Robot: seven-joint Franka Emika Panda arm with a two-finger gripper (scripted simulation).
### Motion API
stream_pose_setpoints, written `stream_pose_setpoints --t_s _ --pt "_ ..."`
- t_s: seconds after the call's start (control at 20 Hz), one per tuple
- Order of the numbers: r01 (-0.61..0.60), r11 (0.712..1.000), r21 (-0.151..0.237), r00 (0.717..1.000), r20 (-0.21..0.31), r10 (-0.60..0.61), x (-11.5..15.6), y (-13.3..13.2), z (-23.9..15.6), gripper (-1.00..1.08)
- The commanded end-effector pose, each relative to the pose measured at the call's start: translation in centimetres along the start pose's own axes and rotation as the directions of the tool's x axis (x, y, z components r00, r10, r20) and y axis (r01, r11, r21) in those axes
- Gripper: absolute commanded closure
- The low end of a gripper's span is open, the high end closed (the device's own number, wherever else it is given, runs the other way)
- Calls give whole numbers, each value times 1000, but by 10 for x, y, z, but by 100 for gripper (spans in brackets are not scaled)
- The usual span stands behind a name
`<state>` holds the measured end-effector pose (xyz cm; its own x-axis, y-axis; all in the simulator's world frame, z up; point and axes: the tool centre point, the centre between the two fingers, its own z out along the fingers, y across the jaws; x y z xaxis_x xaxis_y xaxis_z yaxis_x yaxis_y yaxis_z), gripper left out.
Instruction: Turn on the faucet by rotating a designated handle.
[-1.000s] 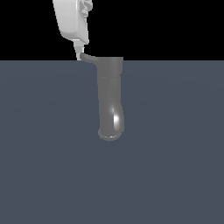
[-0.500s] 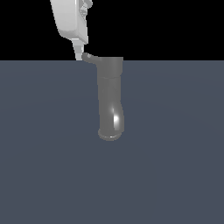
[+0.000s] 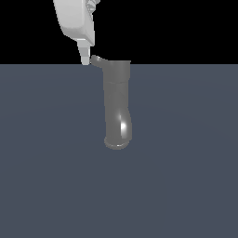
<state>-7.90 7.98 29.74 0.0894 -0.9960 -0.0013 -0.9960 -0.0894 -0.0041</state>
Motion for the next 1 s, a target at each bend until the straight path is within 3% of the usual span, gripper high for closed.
stream_pose_setpoints --t_s 0.0,0.15,0.2,0.85,0.9,0.95 --pt "-25 1000 -3 1000 -1 25 17 9 0 108" --pt "-26 1000 -4 1000 -1 26 20 15 0 108" --pt "1 1000 -2 1000 -1 -1 5 12 0 108" --pt "-25 1000 -4 1000 -1 25 84 36 0 108" --pt "-25 1000 -4 1000 -1 25 84 36 0 108" --pt "32 999 -6 999 -1 -32 51 34 0 108"
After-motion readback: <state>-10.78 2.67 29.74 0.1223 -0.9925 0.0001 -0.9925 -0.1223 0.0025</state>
